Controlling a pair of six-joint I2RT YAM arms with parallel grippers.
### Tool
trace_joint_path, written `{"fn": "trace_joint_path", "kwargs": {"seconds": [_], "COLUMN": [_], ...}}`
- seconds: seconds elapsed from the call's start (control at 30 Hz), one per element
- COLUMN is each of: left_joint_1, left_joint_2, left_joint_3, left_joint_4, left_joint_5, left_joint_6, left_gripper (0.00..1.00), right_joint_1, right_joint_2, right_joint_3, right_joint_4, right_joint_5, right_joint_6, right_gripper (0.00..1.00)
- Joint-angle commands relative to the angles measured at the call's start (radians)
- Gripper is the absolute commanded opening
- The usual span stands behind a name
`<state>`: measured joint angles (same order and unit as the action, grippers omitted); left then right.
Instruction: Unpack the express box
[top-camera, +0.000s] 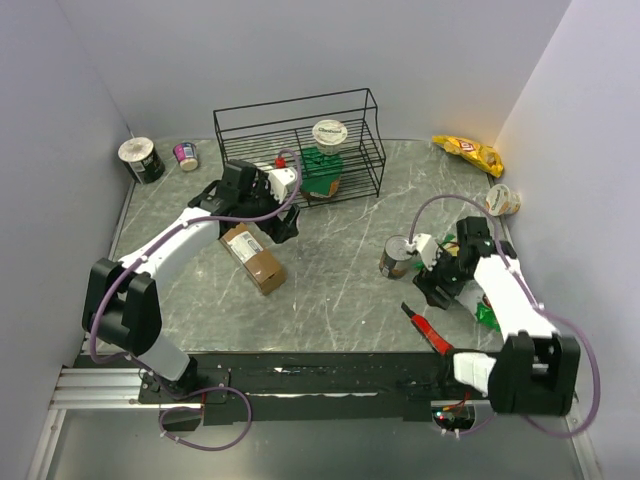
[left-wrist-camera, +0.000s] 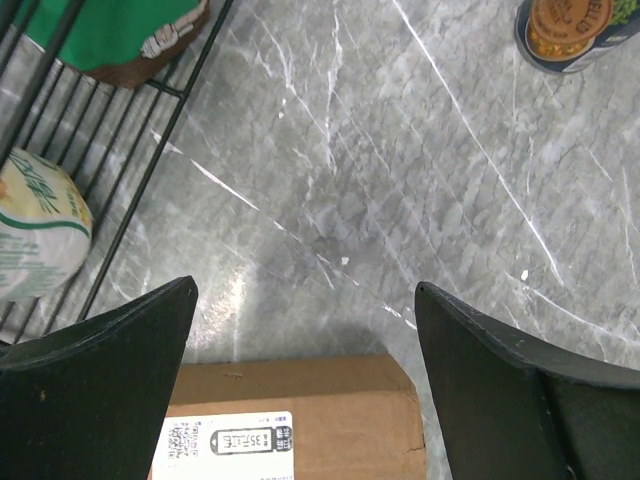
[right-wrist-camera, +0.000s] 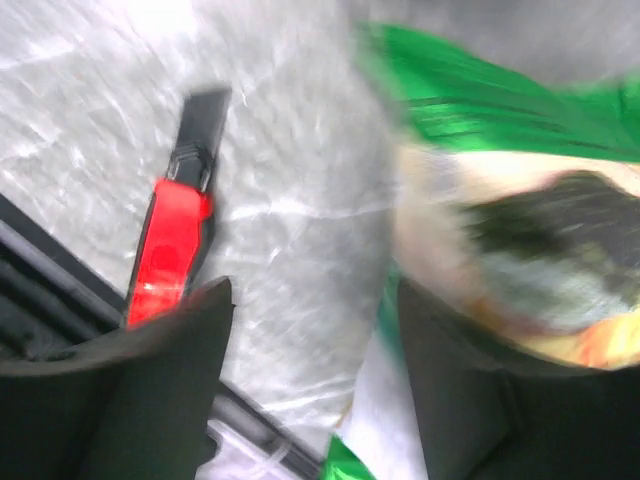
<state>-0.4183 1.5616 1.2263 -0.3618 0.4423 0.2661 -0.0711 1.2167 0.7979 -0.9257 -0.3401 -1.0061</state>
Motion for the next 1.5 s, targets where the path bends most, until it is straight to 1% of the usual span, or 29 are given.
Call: {"fn": "trace_joint_path", "kwargs": {"seconds": [0.0, 0.03, 0.07, 0.1, 0.13, 0.2, 0.23, 0.3, 0.33, 0.37, 0.43, 0.47, 0.53, 0.67, 0.7, 0.73, 0.8, 0.83, 0.9, 0.93, 1.0, 1.07, 1.17, 1.2, 1.27, 1.3, 1.33, 1.37, 1.47], "left_joint_1": [0.0, 0.0, 0.0, 0.0, 0.0, 0.0, 0.0, 0.0, 0.0, 0.0, 0.0, 0.0, 0.001, 0.006, 0.007, 0.007, 0.013, 0.015, 0.021, 0.023, 0.027, 0.033, 0.035, 0.035, 0.035, 0.036, 0.036, 0.036, 0.038], "left_joint_2": [-0.04, -0.038, -0.038, -0.037, -0.035, -0.035, -0.034, -0.032, -0.034, -0.034, -0.037, -0.04, -0.044, -0.046, -0.044, -0.044, -0.038, -0.037, -0.031, -0.031, -0.032, -0.04, -0.055, -0.06, -0.081, -0.089, -0.106, -0.115, -0.155], "left_joint_3": [-0.014, -0.017, -0.019, -0.019, -0.017, -0.017, -0.016, -0.017, -0.021, -0.022, -0.03, -0.033, -0.043, -0.054, -0.054, -0.05, -0.045, -0.039, -0.033, -0.028, -0.025, -0.025, -0.043, -0.054, -0.059, -0.063, -0.067, -0.068, -0.086], "left_joint_4": [0.031, 0.03, 0.03, 0.029, 0.026, 0.024, 0.023, 0.021, 0.021, 0.021, 0.026, 0.027, 0.038, 0.044, 0.044, 0.046, 0.047, 0.047, 0.046, 0.046, 0.043, 0.038, 0.038, 0.034, 0.026, 0.017, 0.011, 0.006, -0.02], "left_joint_5": [0.004, 0.003, 0.001, -0.001, -0.004, -0.007, -0.008, -0.011, -0.014, -0.019, -0.024, -0.024, -0.03, -0.036, -0.037, -0.039, -0.042, -0.043, -0.048, -0.048, -0.056, -0.065, -0.083, -0.086, -0.089, -0.094, -0.111, -0.119, -0.14], "left_joint_6": [-0.019, -0.018, -0.016, -0.018, -0.016, -0.013, -0.01, -0.005, -0.004, -0.004, -0.005, -0.005, -0.007, -0.002, -0.002, -0.002, 0.001, -0.001, -0.001, 0.002, 0.012, 0.021, 0.021, 0.022, 0.025, 0.027, 0.03, 0.038, 0.054], "left_gripper": [0.96, 0.96, 0.97, 0.96, 0.96, 0.97, 0.96, 0.97, 0.97, 0.96, 0.97, 0.96, 0.96, 0.96, 0.96, 0.97, 0.96, 0.96, 0.96, 0.96, 0.96, 0.97, 0.96, 0.96, 0.96, 0.97, 0.96, 0.96, 0.96], "right_joint_1": [0.054, 0.074, 0.143, 0.177, 0.198, 0.249, 0.269, 0.316, 0.326, 0.338, 0.358, 0.367, 0.398, 0.464, 0.474, 0.491, 0.514, 0.528, 0.574, 0.58, 0.596, 0.606, 0.631, 0.649, 0.686, 0.704, 0.732, 0.735, 0.737], "right_joint_2": [-0.152, -0.181, -0.19, -0.195, -0.197, -0.174, -0.131, -0.056, -0.031, -0.007, 0.053, 0.064, 0.089, 0.107, 0.112, 0.11, 0.107, 0.109, 0.121, 0.127, 0.151, 0.178, 0.243, 0.3, 0.369, 0.433, 0.46, 0.481, 0.535], "right_joint_3": [-0.029, -0.079, -0.106, -0.132, -0.17, -0.19, -0.201, -0.209, -0.209, -0.213, -0.184, -0.178, -0.166, -0.166, -0.173, -0.174, -0.178, -0.178, -0.174, -0.167, -0.143, -0.103, 0.015, 0.082, 0.138, 0.176, 0.196, 0.213, 0.259], "right_joint_4": [-0.076, -0.087, -0.103, -0.108, -0.057, -0.018, -0.004, 0.056, 0.07, 0.088, 0.085, 0.09, 0.088, 0.073, 0.068, 0.067, 0.068, 0.067, 0.064, 0.064, 0.076, 0.074, 0.091, 0.093, 0.071, 0.056, 0.021, -0.004, -0.079], "right_joint_5": [-0.162, -0.157, -0.148, -0.114, -0.091, -0.044, -0.019, 0.044, 0.061, 0.09, 0.11, 0.124, 0.15, 0.233, 0.239, 0.251, 0.276, 0.28, 0.291, 0.289, 0.292, 0.27, 0.205, 0.19, 0.144, 0.135, 0.127, 0.103, 0.078], "right_joint_6": [-0.073, -0.089, -0.106, -0.129, -0.077, -0.068, -0.057, 0.027, 0.05, 0.107, 0.145, 0.196, 0.234, 0.299, 0.3, 0.314, 0.32, 0.313, 0.281, 0.274, 0.271, 0.27, 0.281, 0.273, 0.186, 0.146, 0.105, 0.016, -0.152], "right_gripper": [0.82, 0.82, 0.82, 0.83, 0.84, 0.84, 0.85, 0.92, 0.99, 1.0, 1.0, 1.0, 1.0, 0.94, 0.91, 0.85, 0.81, 0.72, 0.62, 0.52, 0.44, 0.43, 0.45, 0.44, 0.41, 0.35, 0.34, 0.31, 0.29]}}
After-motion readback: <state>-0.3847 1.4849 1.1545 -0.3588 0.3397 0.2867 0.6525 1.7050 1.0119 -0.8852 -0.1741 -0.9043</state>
